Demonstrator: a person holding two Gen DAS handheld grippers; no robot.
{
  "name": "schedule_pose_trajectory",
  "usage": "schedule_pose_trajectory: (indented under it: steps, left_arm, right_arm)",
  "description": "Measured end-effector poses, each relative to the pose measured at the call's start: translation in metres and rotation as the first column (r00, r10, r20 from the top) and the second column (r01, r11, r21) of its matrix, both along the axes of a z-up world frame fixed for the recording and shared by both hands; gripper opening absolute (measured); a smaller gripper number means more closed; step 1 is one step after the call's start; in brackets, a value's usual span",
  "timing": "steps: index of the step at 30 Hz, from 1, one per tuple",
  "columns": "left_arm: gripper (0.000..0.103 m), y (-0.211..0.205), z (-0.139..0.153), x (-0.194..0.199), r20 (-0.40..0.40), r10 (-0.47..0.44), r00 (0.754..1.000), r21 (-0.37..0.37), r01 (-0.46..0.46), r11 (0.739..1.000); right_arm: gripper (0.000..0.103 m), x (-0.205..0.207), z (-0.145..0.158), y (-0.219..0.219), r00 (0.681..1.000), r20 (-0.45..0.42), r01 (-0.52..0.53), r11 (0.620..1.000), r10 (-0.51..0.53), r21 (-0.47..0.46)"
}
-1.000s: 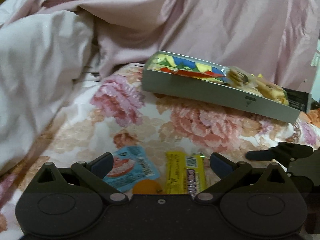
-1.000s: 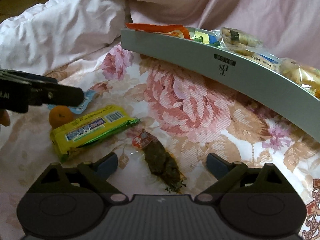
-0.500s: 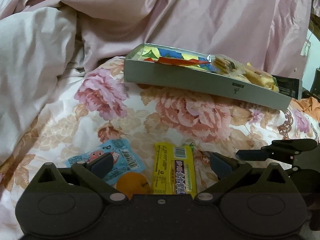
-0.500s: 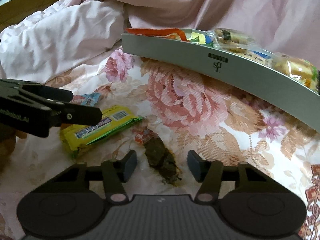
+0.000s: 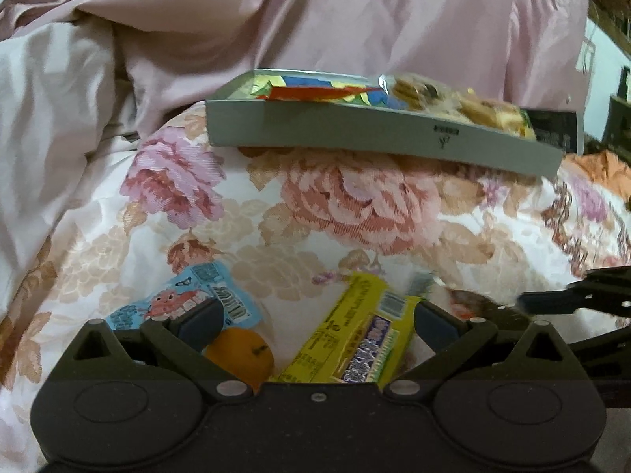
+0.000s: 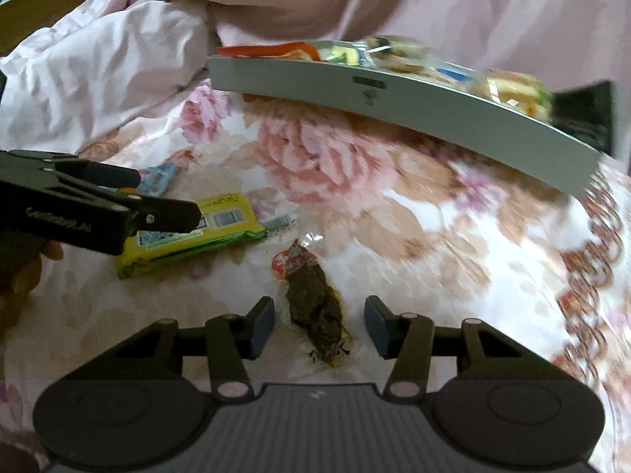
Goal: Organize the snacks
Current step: 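Close the right tool on the dark brown packet while the left tool moves over the yellow pack, then close the left tool on the yellow wafer pack while the right tool holds the brown packet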
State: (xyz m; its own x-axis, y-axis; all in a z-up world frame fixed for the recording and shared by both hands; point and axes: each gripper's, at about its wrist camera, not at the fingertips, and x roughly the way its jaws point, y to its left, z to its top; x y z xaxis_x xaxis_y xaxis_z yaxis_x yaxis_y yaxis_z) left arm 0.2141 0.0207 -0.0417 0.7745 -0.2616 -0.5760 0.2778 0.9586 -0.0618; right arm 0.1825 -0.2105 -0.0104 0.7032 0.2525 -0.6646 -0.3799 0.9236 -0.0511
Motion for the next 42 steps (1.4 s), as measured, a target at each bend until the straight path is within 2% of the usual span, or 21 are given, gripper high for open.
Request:
schedule_pose_trajectory:
  steps: [6,11,16,21,24,30,35,38,42]
  left_arm:
    - [0.102,-0.007,0.0,0.0,-0.002,-0.029,1.0,0.043,0.029,0.999]
    - [0.102,-0.015,0.008,-0.006,0.017,-0.119,0.993,0.025,0.119,0.993]
    - [0.102,-0.025,-0.004,-0.005,-0.025,-0.191,0.981,0.077,0.193,0.978]
    - [0.102,-0.035,-0.013,-0.002,-0.063,-0.19,0.98,0.14,0.197,0.97]
    - [0.102,-0.037,-0.013,-0.002,-0.077,-0.173,0.982,0.151,0.183,0.972]
    - [0.089,-0.036,-0.009,-0.007,-0.122,-0.129,0.984,0.118,0.143,0.983]
    - [0.067,-0.033,-0.005,-0.017,-0.131,-0.046,0.99,0.105,0.06,0.993]
    - [0.058,-0.029,-0.003,-0.028,-0.143,-0.005,0.99,0.085,0.017,0.996]
    - [0.052,-0.027,-0.002,-0.043,-0.202,0.018,0.979,0.029,-0.013,1.0]
  right_arm:
    - [0.055,-0.021,0.0,-0.004,1.0,0.011,0.027,1.0,-0.027,0.013]
    - [0.055,-0.026,-0.001,-0.005,0.999,0.014,0.046,0.998,-0.047,0.041]
    - [0.055,-0.028,0.0,-0.008,0.998,0.013,0.063,0.997,-0.064,0.053]
    - [0.055,-0.031,-0.001,-0.012,0.997,0.014,0.077,0.995,-0.078,0.062]
    - [0.055,-0.03,0.0,-0.014,0.996,0.009,0.084,0.994,-0.085,0.067]
    - [0.055,-0.032,0.002,-0.017,0.994,-0.005,0.111,0.992,-0.11,0.065]
    - [0.055,-0.037,0.006,-0.025,0.988,-0.031,0.152,0.986,-0.15,0.068]
    - [0.055,-0.043,0.006,-0.03,0.984,-0.053,0.173,0.982,-0.169,0.077]
    - [0.056,-0.053,0.008,-0.032,0.982,-0.063,0.181,0.98,-0.177,0.077]
